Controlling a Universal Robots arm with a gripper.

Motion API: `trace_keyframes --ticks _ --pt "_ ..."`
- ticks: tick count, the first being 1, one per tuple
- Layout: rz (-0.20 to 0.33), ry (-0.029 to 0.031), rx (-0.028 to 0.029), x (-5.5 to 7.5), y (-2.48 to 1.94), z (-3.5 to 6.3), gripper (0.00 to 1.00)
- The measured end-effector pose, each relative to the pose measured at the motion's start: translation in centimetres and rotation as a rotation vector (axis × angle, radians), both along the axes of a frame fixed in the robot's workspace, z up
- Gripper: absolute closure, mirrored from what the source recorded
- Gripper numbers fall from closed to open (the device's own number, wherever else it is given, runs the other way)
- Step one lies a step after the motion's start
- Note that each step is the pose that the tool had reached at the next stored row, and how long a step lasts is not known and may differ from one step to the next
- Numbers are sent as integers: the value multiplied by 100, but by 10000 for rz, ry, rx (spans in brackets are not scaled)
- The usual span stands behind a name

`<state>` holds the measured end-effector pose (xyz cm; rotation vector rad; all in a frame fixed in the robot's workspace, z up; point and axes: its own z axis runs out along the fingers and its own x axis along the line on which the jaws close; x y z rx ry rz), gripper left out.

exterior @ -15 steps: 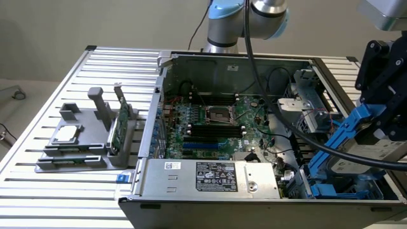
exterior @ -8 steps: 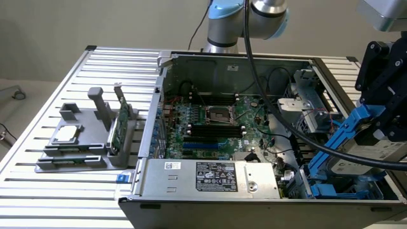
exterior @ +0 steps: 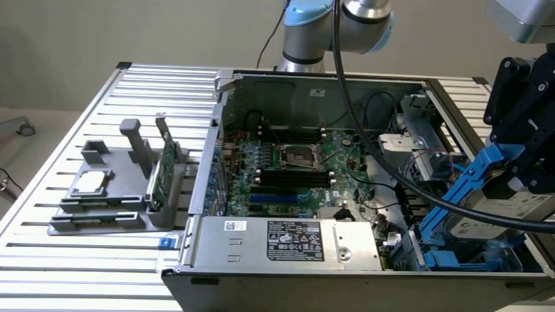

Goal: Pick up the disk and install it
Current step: 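Pick up the disk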

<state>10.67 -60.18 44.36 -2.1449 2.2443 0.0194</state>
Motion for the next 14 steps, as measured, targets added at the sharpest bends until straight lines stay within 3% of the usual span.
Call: trace_keyframes --ticks 6,11,14 --pt "0 79 -43 1 0 -5 67" --pt "31 199 -56 5 11 -7 67" --pt "91 226 -56 9 25 -8 67"
